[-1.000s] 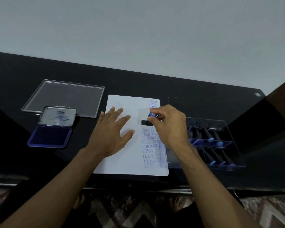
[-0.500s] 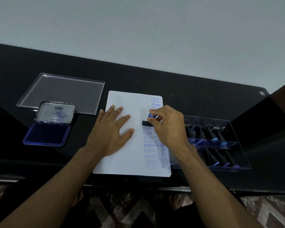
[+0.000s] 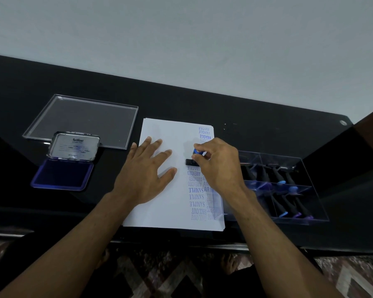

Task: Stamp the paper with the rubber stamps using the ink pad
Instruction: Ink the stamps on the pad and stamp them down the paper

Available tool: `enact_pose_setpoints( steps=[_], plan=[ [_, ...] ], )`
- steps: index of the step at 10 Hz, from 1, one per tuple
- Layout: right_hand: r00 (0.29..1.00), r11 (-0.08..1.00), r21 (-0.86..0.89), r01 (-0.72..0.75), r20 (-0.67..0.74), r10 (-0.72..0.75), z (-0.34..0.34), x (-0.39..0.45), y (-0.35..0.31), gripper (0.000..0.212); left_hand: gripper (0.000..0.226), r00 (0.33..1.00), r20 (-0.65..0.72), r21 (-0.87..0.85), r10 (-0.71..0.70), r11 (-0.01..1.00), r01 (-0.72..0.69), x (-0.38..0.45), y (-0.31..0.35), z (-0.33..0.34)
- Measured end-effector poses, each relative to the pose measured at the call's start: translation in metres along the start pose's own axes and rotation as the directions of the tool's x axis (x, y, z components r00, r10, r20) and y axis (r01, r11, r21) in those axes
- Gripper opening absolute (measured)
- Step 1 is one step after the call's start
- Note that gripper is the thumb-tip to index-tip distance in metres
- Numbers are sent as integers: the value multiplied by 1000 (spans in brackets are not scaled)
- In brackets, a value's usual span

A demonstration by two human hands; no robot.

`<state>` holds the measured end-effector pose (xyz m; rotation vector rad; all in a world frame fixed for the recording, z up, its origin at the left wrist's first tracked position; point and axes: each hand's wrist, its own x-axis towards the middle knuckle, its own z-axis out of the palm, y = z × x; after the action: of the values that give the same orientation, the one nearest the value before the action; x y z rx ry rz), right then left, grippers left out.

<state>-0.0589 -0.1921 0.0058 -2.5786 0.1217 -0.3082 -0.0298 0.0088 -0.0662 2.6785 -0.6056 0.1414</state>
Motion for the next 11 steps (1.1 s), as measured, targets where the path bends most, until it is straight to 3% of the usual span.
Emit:
enact_pose_setpoints(
  steps=[5, 11],
  plan=[
    [998, 989, -137, 55, 7, -55, -2, 0, -3, 19, 78, 1000, 3, 10, -1, 1000, 1, 0, 0, 1],
    [1000, 999, -42, 1, 9, 0, 0, -1, -6, 22, 79, 1000, 15, -3, -9, 1000, 9, 0, 2, -2]
  ],
)
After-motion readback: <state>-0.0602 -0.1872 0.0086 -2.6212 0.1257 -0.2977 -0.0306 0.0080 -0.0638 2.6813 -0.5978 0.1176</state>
